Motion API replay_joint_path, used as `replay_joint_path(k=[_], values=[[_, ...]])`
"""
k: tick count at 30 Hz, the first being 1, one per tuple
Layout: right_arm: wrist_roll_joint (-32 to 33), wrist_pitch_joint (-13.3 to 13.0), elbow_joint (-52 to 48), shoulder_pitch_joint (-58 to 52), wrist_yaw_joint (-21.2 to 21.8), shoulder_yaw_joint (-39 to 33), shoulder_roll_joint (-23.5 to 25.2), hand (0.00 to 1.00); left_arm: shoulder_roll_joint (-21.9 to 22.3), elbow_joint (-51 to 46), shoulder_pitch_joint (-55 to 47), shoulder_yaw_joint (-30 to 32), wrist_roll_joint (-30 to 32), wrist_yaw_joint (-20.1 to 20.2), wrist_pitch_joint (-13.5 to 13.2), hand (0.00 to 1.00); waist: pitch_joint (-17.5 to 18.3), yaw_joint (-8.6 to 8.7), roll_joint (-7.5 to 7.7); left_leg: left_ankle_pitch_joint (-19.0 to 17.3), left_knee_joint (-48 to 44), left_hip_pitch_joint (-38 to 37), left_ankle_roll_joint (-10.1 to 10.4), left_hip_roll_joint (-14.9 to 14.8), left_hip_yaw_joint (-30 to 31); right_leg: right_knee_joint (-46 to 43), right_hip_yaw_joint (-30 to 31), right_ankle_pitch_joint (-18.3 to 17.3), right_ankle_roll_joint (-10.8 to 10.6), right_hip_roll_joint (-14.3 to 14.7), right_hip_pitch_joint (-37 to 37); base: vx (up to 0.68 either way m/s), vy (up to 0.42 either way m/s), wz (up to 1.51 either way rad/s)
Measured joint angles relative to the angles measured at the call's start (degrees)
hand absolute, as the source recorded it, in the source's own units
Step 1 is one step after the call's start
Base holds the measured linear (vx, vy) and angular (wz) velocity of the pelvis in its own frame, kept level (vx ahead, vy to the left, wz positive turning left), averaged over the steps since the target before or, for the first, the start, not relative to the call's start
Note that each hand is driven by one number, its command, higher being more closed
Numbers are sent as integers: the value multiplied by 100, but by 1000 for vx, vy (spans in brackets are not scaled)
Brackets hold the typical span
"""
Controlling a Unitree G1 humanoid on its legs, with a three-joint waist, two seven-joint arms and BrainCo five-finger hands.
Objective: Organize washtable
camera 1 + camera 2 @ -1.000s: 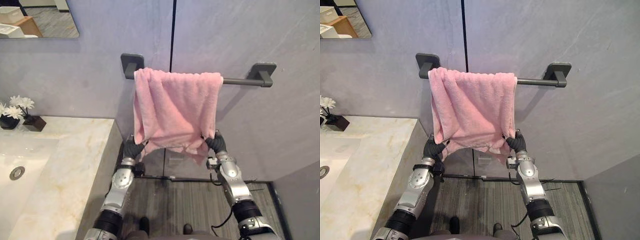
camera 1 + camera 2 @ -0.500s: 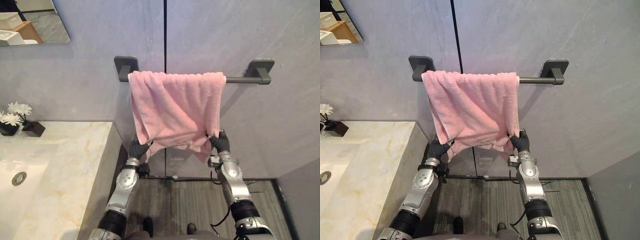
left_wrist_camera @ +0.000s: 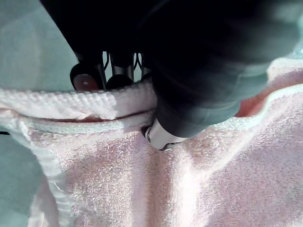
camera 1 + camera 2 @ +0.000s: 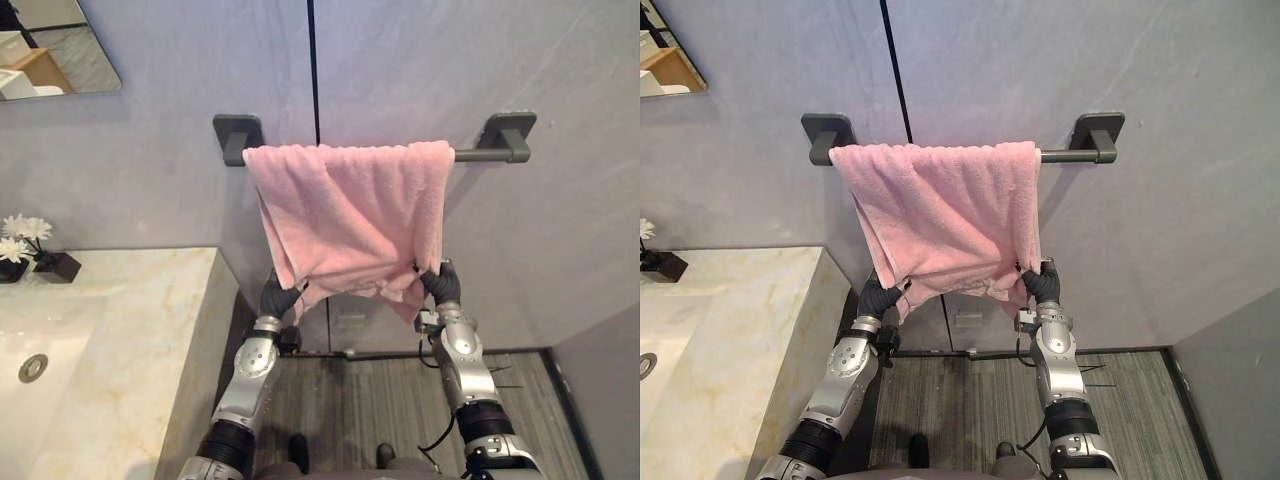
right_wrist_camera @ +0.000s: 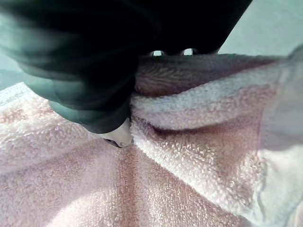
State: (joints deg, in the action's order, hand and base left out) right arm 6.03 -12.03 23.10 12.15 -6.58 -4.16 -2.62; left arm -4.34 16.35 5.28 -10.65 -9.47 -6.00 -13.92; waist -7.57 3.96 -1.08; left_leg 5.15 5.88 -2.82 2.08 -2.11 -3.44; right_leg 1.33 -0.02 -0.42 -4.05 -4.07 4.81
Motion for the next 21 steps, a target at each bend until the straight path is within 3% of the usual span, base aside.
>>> replay_joint_path(k=[18,19,20,21], values=[[-517,-5,308,-12,0,-20,197,100,168,681,-51,242,1,0,2,100,-14,-20,-41,-105,7,-151,22,0,-128,36,65,-13,-10,-8,99,-8,-2,-1],[-522,-5,334,-9,0,-20,202,0,168,684,-56,247,1,0,2,100,-14,-25,-36,-108,7,-150,19,2,-132,44,68,-13,-10,-10,100,0,0,0],[-534,-4,415,10,0,-30,205,0,168,707,-59,315,1,-3,0,0,-9,-27,-26,-113,7,-149,15,4,-133,57,72,-12,-10,-12,104,0,0,0],[-542,-4,470,25,-1,-44,204,0,169,740,-59,394,1,-5,0,0,-5,-26,-20,-114,7,-150,15,4,-133,67,73,-12,-9,-12,108,14,-15,-4]])
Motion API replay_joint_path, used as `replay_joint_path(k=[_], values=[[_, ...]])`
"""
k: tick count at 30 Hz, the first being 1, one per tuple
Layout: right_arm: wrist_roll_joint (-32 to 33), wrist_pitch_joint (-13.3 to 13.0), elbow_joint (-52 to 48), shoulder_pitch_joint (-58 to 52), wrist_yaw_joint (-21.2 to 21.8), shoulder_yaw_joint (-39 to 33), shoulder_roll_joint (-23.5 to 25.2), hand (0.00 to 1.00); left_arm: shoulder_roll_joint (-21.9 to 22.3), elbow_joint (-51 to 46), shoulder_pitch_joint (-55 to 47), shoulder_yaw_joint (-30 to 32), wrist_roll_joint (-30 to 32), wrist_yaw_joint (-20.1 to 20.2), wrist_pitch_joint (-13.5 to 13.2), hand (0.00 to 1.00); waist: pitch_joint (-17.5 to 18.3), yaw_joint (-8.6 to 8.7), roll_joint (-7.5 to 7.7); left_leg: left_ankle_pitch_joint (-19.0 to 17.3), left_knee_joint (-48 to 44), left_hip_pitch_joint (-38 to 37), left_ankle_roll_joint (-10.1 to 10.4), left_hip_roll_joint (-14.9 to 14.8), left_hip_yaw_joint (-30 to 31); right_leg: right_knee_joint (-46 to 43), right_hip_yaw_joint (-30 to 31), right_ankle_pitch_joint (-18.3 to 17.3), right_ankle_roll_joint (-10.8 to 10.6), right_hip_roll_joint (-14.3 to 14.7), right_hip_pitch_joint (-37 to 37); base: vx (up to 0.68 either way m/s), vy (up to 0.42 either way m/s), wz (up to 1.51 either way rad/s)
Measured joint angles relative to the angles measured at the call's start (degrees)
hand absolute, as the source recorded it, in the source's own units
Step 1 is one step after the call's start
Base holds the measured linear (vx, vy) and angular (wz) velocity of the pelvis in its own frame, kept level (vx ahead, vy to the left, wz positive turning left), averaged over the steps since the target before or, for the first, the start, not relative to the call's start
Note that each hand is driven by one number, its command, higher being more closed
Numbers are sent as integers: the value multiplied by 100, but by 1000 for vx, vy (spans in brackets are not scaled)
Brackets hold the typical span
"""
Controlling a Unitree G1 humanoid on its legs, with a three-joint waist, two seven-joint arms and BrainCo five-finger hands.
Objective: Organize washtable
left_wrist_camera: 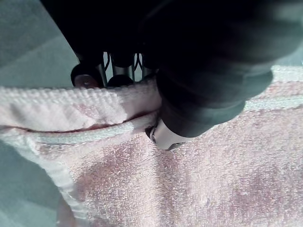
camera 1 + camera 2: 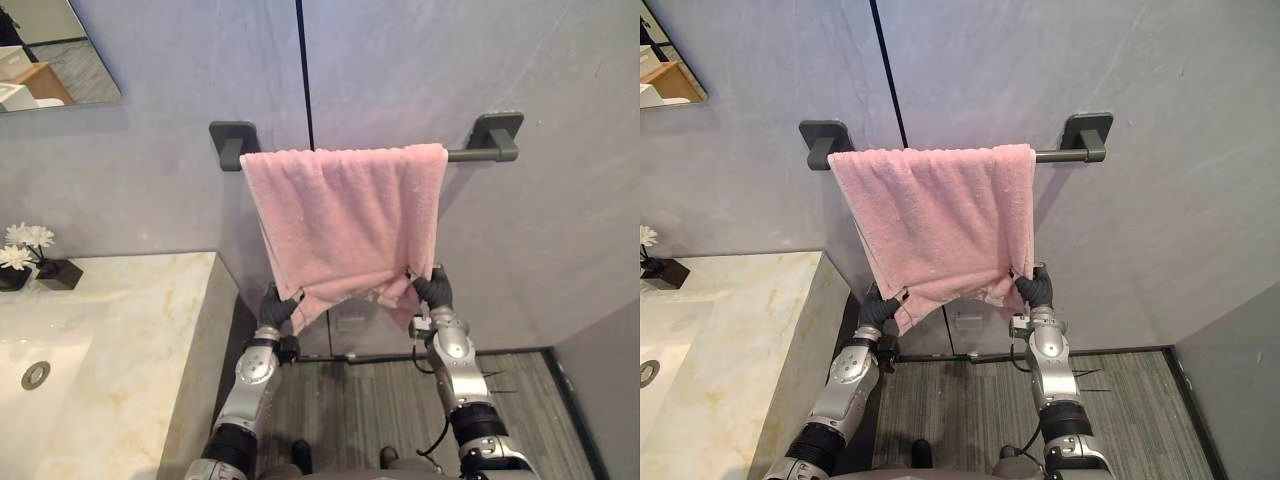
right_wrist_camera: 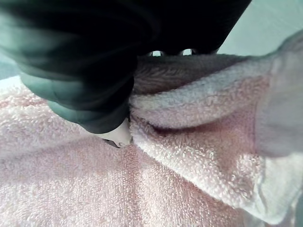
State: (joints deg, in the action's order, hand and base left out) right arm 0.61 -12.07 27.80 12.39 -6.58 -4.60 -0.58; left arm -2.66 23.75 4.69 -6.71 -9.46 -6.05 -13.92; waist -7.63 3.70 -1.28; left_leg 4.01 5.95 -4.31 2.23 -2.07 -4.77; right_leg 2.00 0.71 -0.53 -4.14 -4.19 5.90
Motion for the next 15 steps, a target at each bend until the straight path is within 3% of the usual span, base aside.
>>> replay_joint_path(k=[6,15], values=[[-4,16,42,-39,-99,-172,-1,0,-35,153,-16,391,-20,-44,-4,0,0,-8,40,-4,-2,-30,-7,-1,-19,44,-11,-1,0,-2,85,23,-14,0],[404,134,2,-414,-243,-443,-13,0,-44,153,-336,759,-657,-291,35,0,17,-124,102,-12,-2,-52,-5,-15,-24,62,-38,0,1,5,102,-12,-11,0]])
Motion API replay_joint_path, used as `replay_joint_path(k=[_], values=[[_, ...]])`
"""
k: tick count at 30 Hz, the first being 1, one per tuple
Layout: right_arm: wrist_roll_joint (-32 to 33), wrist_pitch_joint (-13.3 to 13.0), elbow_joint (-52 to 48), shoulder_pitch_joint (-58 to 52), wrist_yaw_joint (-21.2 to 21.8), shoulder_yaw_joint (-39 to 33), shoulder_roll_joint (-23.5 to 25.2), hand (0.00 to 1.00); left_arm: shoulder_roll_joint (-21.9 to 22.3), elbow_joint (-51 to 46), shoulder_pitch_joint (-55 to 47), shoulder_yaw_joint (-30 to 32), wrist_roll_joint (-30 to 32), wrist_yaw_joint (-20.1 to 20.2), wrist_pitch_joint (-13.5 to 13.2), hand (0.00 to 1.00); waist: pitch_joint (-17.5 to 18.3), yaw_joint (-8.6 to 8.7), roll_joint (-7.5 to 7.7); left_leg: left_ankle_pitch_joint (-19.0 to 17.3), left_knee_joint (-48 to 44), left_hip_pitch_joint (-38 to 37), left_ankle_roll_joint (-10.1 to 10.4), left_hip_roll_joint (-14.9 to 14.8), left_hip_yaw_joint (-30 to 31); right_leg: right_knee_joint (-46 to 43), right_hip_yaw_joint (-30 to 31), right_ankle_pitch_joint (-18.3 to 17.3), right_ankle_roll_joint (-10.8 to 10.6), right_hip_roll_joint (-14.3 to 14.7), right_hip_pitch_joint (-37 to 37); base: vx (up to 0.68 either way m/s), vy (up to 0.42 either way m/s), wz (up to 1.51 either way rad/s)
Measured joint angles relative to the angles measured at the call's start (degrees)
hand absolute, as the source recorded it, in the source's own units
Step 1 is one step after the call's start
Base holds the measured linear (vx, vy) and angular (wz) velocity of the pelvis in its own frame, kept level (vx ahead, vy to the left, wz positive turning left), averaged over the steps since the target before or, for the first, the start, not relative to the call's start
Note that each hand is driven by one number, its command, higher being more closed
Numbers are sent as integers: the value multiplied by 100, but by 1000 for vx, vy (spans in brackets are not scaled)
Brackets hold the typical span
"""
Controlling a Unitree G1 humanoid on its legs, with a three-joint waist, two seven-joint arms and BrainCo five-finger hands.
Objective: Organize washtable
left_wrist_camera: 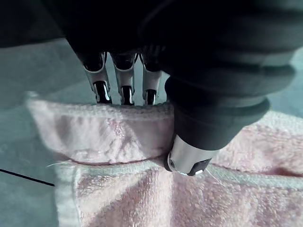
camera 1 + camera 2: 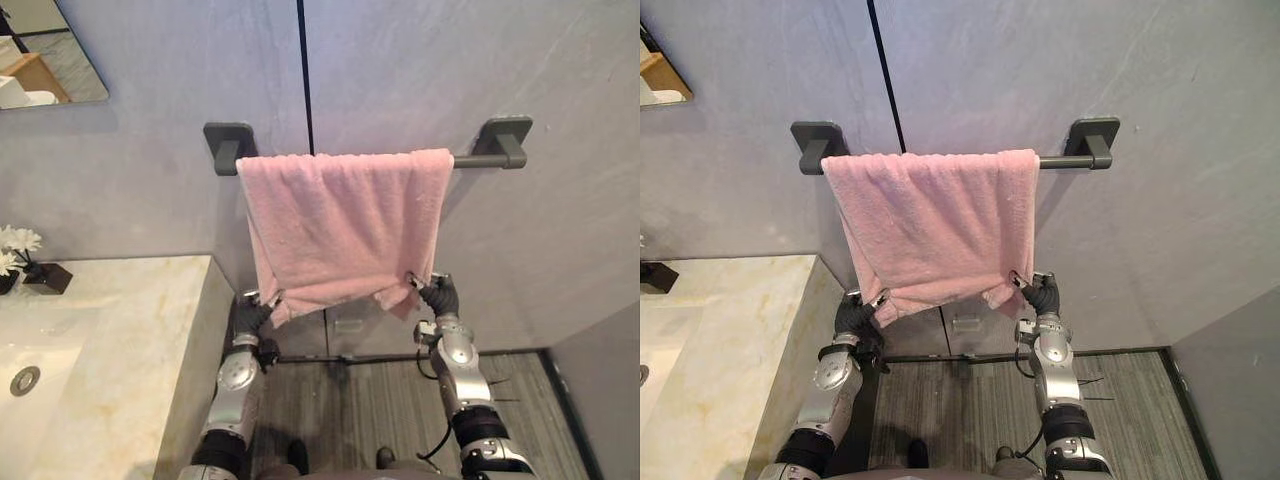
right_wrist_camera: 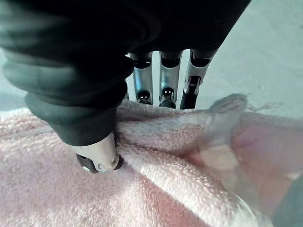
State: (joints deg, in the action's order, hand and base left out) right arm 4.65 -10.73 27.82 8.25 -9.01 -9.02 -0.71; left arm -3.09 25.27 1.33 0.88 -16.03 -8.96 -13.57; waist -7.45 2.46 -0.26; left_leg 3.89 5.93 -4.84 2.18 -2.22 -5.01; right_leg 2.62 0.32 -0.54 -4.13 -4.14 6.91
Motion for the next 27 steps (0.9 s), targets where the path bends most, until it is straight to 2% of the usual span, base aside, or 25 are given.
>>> replay_joint_path(k=[7,10,17,20,23,27], values=[[175,134,1,-547,-155,-209,-93,0,-240,-66,-319,204,-147,12,62,0,18,-21,36,3,-9,-5,-3,3,25,-36,-10,1,-2,-8,-13,-21,-11,0],[176,137,-67,-653,-213,-288,-99,0,-281,-329,-322,238,-181,14,79,0,44,-10,79,3,-28,-10,-2,-5,28,-39,-10,4,-1,-1,-18,0,0,0],[176,138,-811,-768,-363,-975,-263,0,-305,-1171,-318,397,-183,21,76,0,52,-4,88,2,-35,-17,-1,-46,29,-43,-1,4,0,4,-26,0,0,0],[177,101,-1345,-777,-580,-1372,-306,0,-361,-1768,-311,586,-189,3,43,0,54,3,86,2,-37,-16,-1,-55,22,-49,8,4,1,20,-22,0,0,0],[176,-15,-2151,-771,-765,-1636,-382,0,-380,-2573,-272,961,-186,-117,-134,0,65,7,76,3,-39,-26,-2,-52,21,-55,7,4,1,20,-20,0,0,0],[145,-331,-3541,-628,-874,-1752,-490,0,-463,-3715,-252,1124,-172,-261,-445,0,111,-2,59,2,-38,-64,-2,0,17,-59,10,2,-1,1,-15,0,0,0]])
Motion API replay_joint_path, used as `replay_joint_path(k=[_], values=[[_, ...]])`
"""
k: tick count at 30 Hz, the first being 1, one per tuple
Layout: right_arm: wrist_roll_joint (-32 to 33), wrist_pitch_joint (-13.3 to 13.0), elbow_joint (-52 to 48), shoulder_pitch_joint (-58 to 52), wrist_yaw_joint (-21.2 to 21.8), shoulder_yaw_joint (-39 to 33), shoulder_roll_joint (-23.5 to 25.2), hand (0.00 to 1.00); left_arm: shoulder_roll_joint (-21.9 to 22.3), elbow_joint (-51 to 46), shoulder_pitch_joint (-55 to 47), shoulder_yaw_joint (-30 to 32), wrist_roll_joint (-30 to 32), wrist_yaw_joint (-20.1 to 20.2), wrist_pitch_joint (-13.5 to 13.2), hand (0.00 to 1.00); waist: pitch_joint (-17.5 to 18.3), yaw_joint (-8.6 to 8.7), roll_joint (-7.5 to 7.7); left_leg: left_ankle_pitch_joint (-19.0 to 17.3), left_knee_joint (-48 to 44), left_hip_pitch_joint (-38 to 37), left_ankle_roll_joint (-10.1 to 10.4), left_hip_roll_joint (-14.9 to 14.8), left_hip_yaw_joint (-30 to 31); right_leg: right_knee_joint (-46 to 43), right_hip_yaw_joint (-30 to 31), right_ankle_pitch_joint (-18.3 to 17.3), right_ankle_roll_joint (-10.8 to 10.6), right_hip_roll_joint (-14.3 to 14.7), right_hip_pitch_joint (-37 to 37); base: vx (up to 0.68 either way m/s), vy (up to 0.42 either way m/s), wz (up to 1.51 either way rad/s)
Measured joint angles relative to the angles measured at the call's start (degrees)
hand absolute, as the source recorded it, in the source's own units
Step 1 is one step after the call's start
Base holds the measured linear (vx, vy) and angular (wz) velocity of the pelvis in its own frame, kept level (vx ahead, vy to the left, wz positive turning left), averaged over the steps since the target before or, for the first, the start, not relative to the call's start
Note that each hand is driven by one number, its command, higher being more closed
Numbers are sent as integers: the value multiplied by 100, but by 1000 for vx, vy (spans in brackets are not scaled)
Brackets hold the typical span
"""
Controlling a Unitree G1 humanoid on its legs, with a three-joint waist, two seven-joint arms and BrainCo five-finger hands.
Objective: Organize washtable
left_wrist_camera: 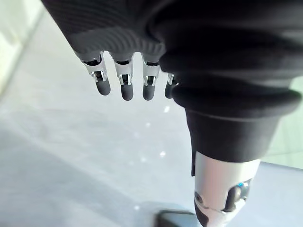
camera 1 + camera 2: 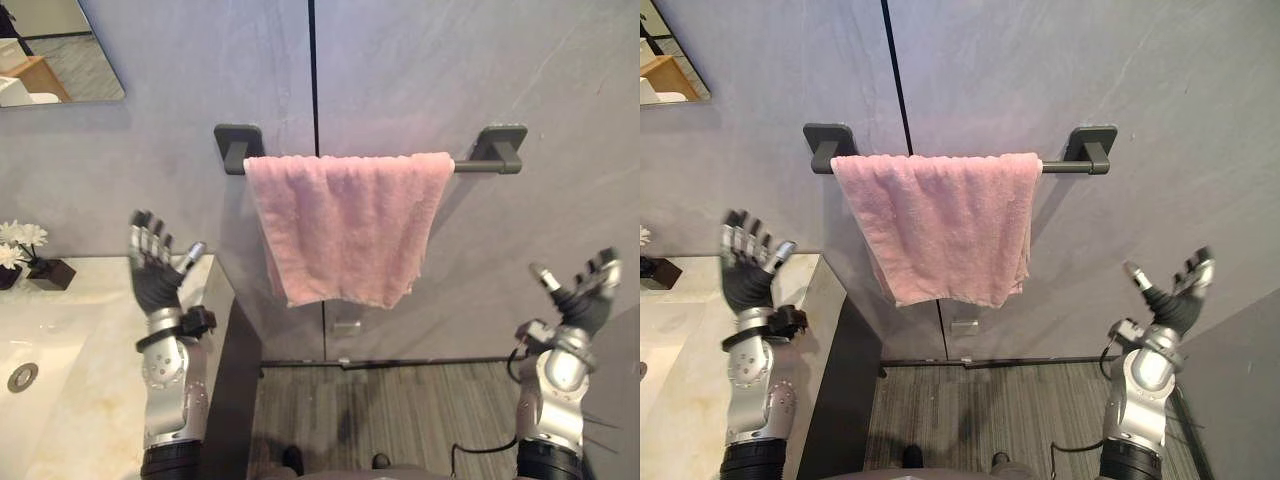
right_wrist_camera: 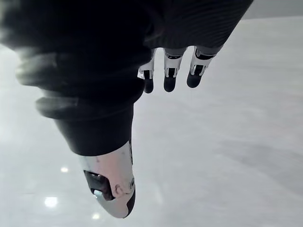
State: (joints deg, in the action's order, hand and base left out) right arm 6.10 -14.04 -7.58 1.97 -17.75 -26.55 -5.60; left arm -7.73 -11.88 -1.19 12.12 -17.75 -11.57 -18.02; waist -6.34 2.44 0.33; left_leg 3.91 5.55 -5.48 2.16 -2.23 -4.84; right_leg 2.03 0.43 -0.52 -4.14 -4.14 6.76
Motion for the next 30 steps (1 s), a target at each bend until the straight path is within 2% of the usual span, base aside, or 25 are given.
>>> replay_joint_path(k=[2,6,8,11,14,18,20,23,30], values=[[0,-155,-401,171,8,78,-75,0,-77,-384,7,-42,-4,24,-83,0,43,2,-2,0,0,-9,0,7,-14,-6,15,0,0,-6,-1,0,0,-2],[6,-407,-1121,572,182,788,-564,0,-543,-956,202,-364,-77,176,-305,0,145,-11,-26,1,2,-29,-2,15,-21,-39,28,-1,-1,-13,-2,0,0,-1],[45,-542,-1231,909,462,1373,-812,0,-801,-1070,501,-762,-248,423,-390,0,151,-16,-32,2,5,-40,-3,16,-20,-72,27,-1,-2,-13,-8,0,0,0],[354,-590,-1231,1432,985,2447,-1110,0,-1265,-1061,995,-1666,-538,918,-408,0,205,-20,-45,4,35,-44,-2,20,-23,-82,28,-2,-3,-18,-10,0,0,0],[768,-587,-1221,1767,1565,3408,-1342,0,-1670,-996,1376,-2405,-773,1508,-384,0,239,-28,-51,5,37,-42,-3,22,-23,-85,29,-7,-8,-20,-14,0,0,0],[1194,-563,-1006,1915,2093,4146,-1666,0,-1805,-496,1461,-2791,-933,1873,-330,0,243,-34,-50,7,37,-15,-6,21,-34,-93,56,-5,-7,-16,-49,0,0,0],[1276,-528,-762,1915,2282,4450,-1813,0,-1841,-238,1462,-2974,-928,1914,-238,0,248,-36,-50,19,36,28,-19,21,-53,-108,90,-4,-7,-11,-116,2,-8,-5],[1364,-335,-263,1895,2519,4901,-1980,0,-1808,246,1462,-3233,-853,1902,-119,0,249,-36,-50,36,29,70,-21,20,-76,-131,115,-4,-6,-7,-181,4,-8,-3],[1273,-104,424,1573,2679,5258,-2220,0,-1592,1219,1271,-3372,-411,1861,96,0,250,-26,-50,65,15,128,-25,9,-71,-172,141,-2,-2,-3,-238,-14,-5,0]])
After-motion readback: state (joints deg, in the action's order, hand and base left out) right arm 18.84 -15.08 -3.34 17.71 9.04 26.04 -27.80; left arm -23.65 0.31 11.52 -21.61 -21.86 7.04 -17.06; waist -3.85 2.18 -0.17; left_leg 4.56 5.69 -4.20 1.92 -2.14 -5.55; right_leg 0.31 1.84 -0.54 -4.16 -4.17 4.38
